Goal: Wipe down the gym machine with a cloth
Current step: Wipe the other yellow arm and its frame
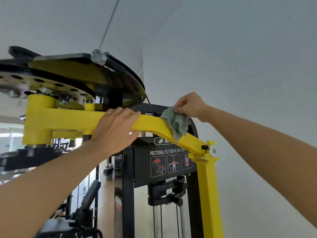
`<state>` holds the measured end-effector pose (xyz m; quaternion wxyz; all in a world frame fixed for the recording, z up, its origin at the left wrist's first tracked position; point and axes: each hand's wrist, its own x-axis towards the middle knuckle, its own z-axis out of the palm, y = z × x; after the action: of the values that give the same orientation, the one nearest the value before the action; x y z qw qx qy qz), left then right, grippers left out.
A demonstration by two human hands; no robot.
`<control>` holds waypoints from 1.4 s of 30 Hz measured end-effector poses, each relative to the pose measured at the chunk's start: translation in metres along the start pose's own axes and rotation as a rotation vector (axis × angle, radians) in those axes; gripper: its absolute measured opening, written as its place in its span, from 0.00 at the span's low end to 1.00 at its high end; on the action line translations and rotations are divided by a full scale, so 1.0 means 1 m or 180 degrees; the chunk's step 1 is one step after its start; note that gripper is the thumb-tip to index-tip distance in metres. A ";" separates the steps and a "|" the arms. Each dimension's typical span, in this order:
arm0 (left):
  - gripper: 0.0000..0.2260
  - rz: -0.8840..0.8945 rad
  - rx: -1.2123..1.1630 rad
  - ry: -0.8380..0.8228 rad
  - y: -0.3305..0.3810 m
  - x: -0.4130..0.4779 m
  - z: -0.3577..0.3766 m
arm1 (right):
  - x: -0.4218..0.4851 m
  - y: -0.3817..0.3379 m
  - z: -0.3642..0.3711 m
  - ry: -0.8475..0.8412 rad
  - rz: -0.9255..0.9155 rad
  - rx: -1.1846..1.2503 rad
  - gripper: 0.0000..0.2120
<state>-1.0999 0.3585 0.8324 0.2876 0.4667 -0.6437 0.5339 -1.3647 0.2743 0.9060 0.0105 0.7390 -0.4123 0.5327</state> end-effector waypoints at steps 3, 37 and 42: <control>0.27 -0.0046 -0.0007 0.0129 0.003 -0.003 0.010 | 0.010 -0.003 -0.011 0.0420 0.0098 -0.0408 0.03; 0.23 -0.0525 0.0015 0.1107 0.023 -0.003 0.045 | -0.011 0.091 -0.006 -0.2209 0.0037 0.0244 0.26; 0.24 -0.0663 0.0008 0.1145 0.029 0.000 0.046 | -0.018 0.113 -0.018 -0.2226 0.0409 -0.0074 0.16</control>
<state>-1.1204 0.3144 0.8085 0.4510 0.4283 -0.5295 0.5768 -1.4504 0.2181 0.8512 -0.1564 0.8491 -0.4427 0.2423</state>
